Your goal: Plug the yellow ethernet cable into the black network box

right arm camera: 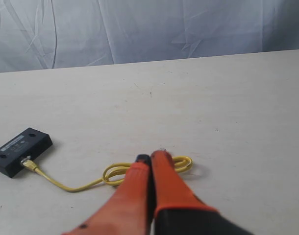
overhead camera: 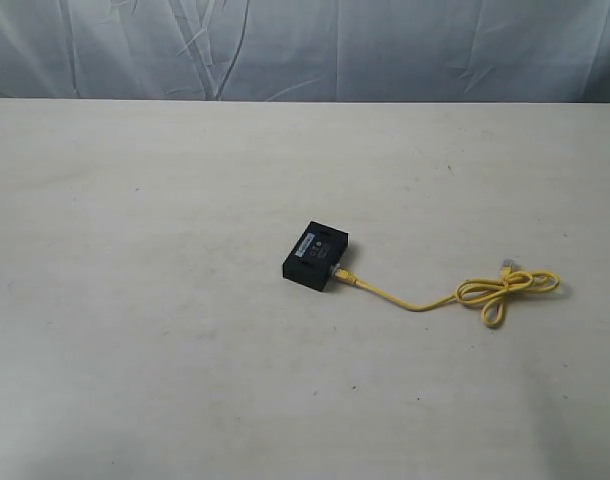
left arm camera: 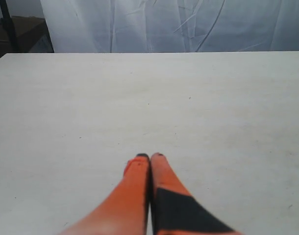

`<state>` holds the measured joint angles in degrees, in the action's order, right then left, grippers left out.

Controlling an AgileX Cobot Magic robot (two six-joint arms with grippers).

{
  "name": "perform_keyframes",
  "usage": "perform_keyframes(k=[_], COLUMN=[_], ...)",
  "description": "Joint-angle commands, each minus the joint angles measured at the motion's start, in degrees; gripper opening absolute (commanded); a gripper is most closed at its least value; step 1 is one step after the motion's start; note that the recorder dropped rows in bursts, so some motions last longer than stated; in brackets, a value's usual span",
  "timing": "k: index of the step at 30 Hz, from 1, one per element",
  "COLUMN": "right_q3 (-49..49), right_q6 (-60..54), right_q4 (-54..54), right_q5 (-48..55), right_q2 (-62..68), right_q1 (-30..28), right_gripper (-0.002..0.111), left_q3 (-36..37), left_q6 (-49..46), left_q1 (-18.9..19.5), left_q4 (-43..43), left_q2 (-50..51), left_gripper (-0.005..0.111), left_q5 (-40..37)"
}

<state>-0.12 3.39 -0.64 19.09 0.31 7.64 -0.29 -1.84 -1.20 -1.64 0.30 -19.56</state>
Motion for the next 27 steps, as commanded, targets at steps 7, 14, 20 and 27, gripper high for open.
perform_keyframes(k=[7, 14, 20, 27], right_q3=[0.12, 0.12, 0.12, 0.12], right_q6=[-0.21, -0.21, -0.21, -0.21], right_q4=[0.1, 0.1, -0.05, -0.05], right_q5=[-0.62, -0.62, -0.85, -0.85], right_q2=[-0.31, -0.31, -0.31, -0.31], right_q1=[-0.17, -0.17, -0.17, -0.17], right_gripper=[0.0, 0.0, 0.0, 0.0], left_q3=[0.29, 0.29, 0.29, 0.29], left_q6=[0.45, 0.45, 0.45, 0.45], left_q1=[0.3, 0.3, 0.3, 0.3], left_q4=[0.09, 0.65, 0.65, 0.65], left_q2=[-0.3, -0.3, -0.3, -0.3], left_gripper=[0.0, 0.0, 0.0, 0.0], left_q5=[0.46, 0.46, 0.46, 0.46])
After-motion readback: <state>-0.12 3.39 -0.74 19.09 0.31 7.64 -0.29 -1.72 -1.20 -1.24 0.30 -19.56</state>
